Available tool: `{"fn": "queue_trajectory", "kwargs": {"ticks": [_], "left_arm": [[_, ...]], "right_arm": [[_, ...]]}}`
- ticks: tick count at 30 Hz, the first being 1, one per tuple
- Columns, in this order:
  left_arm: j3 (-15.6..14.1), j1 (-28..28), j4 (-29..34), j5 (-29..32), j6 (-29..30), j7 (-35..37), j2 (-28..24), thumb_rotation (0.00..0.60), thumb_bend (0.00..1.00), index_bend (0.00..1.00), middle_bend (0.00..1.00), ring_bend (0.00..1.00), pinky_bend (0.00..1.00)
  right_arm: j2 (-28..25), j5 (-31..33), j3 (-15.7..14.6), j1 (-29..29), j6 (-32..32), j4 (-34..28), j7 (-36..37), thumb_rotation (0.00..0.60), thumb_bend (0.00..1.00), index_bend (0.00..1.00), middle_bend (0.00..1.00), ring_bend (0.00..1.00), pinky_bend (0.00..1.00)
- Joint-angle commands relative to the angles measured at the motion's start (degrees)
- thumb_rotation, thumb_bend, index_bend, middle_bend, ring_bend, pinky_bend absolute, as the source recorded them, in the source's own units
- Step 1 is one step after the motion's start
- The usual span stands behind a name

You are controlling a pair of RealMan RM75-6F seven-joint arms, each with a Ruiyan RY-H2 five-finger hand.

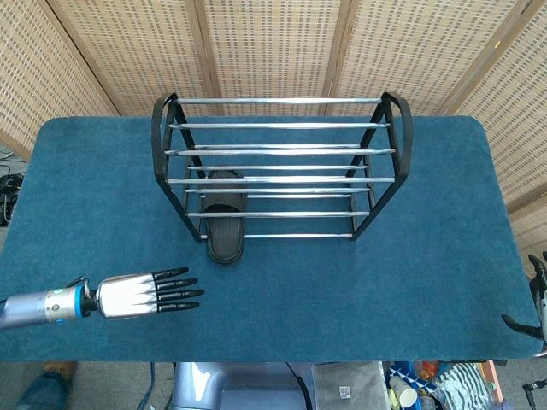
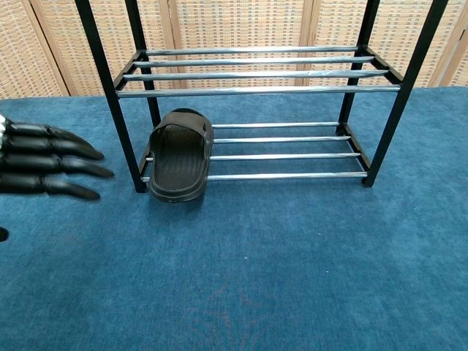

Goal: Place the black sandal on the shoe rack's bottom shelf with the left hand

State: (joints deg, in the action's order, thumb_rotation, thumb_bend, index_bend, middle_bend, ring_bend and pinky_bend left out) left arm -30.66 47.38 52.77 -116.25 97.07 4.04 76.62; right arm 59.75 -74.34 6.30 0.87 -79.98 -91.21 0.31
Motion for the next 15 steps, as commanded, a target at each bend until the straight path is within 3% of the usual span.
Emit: {"fn": "queue_trajectory", "kwargs": {"ticks": [1, 5, 10, 12, 15], "left_arm": [[3.2, -8.5, 16.9, 12.3, -5.2, -4.0, -8.3, 0.6, 0.17, 0.03, 0.0, 0.0, 0.09], [6.9, -15.3, 30.3, 24.8, -7.0, -3.3, -11.9, 0.6, 0.17, 0.02, 0.0, 0.0, 0.0], [12.6, -22.3, 41.2, 39.8, -7.8, -14.1, -12.0, 0.6, 0.17, 0.0, 0.0, 0.0, 0.0], [15.3, -24.1, 44.6, 45.4, -8.4, -15.7, -11.4, 0.6, 0.17, 0.0, 0.0, 0.0, 0.0], [18.2, -25.6, 43.7, 46.7, -7.5, -15.9, -9.7, 0.6, 0.17, 0.0, 0.0, 0.0, 0.0]], "right_arm": [[-0.3, -0.6, -0.3, -0.2, -0.3, -0.4, 0.3, 0.6, 0.0, 0.0, 0.0, 0.0, 0.0], [-0.9, -1.8, -0.7, -0.6, -1.2, -1.2, 0.9, 0.6, 0.0, 0.0, 0.0, 0.0, 0.0], [-1.7, -3.0, -1.2, -1.1, -2.0, -2.0, 1.9, 0.6, 0.0, 0.0, 0.0, 0.0, 0.0], [-2.0, -3.4, -1.3, -1.3, -2.4, -2.1, 2.6, 0.6, 0.0, 0.0, 0.0, 0.0, 0.0], [-2.3, -3.7, -1.4, -1.5, -2.7, -2.0, 3.4, 0.6, 0.0, 0.0, 0.0, 0.0, 0.0]]}}
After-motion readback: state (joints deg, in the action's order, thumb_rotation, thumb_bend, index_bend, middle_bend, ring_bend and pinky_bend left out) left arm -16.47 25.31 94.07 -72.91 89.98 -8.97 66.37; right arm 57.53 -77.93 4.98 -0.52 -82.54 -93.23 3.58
